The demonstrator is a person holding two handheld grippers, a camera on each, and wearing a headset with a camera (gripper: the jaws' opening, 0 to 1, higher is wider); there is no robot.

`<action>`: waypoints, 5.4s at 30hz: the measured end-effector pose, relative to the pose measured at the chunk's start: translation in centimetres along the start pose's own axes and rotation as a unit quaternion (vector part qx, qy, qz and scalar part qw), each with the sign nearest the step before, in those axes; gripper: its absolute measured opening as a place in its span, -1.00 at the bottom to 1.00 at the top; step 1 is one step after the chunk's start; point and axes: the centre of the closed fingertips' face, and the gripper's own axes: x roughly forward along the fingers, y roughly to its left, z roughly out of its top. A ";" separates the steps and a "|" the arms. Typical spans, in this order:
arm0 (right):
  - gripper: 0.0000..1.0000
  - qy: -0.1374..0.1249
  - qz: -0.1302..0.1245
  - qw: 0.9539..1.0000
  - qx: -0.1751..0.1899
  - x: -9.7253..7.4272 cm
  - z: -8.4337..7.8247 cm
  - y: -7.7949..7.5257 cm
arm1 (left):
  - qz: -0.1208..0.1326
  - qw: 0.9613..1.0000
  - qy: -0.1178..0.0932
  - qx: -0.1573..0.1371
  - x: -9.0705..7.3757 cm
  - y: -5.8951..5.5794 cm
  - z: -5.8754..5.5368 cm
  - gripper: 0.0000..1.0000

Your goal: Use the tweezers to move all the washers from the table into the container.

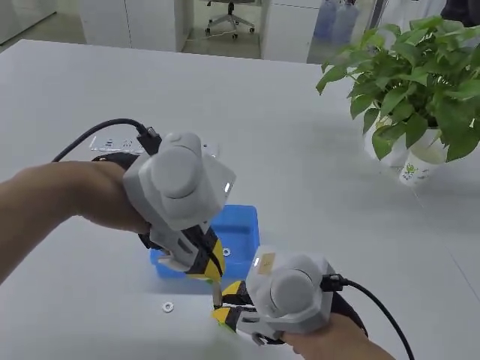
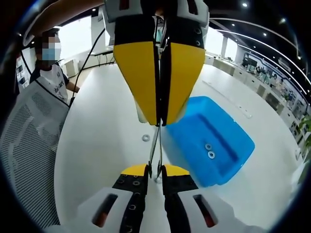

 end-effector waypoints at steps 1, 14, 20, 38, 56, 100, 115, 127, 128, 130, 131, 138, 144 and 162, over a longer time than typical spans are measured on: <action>-0.73 0.000 -0.001 1.000 0.000 0.0 0.0 0.0 | 0.000 1.000 0.000 0.000 0.0 0.0 0.0 -0.90; -0.74 0.003 -0.003 1.000 -0.007 0.1 -0.3 0.1 | -0.004 1.000 0.003 0.001 0.3 -0.2 0.0 -0.90; -0.74 0.002 -0.006 1.000 -0.009 0.2 -0.2 -0.1 | -0.004 1.000 0.006 0.003 0.3 -0.2 -0.1 -0.90; -0.74 0.003 -0.008 1.000 -0.007 0.1 -0.5 0.0 | -0.010 1.000 0.004 0.011 0.6 -0.2 0.3 -0.90; -0.74 0.001 -0.012 1.000 0.010 0.1 -0.6 -0.3 | -0.009 1.000 0.000 0.015 0.8 0.4 0.6 -0.90; -0.80 -0.003 -0.006 1.000 0.019 -1.1 1.8 -0.1 | 0.002 1.000 -0.014 0.006 -1.7 -0.1 1.6 -0.90; -0.80 -0.004 -0.012 1.000 0.012 -2.2 4.4 -1.5 | 0.025 0.999 -0.021 0.015 -4.3 0.9 2.8 -0.90; -0.80 -0.006 -0.017 1.000 -0.006 -2.1 6.5 -4.1 | 0.045 0.998 -0.021 0.024 -6.0 3.3 2.8 -0.90; -0.80 -0.006 -0.017 1.000 -0.009 -2.0 6.6 -4.3 | 0.046 0.998 -0.020 0.024 -6.1 3.5 2.7 -0.90; -0.80 -0.005 -0.017 1.000 -0.013 -1.8 6.8 -4.8 | 0.048 0.998 -0.018 0.026 -6.2 3.9 2.5 -0.90; -0.80 -0.006 -0.017 1.000 -0.015 -1.8 6.9 -5.0 | 0.048 0.998 -0.018 0.026 -6.3 4.0 2.5 -0.90; -0.80 -0.014 -0.016 1.000 -0.019 -1.0 7.5 -6.8 | 0.061 0.998 -0.017 0.030 -6.6 5.7 1.9 -0.90; -0.79 -0.018 -0.008 1.000 -0.020 0.0 7.2 -7.7 | 0.069 0.997 -0.015 0.027 -6.1 6.8 1.0 -0.90; -0.79 0.001 0.021 1.000 -0.013 2.8 4.2 -8.5 | 0.074 0.997 -0.018 0.004 -3.2 8.2 -1.5 -0.90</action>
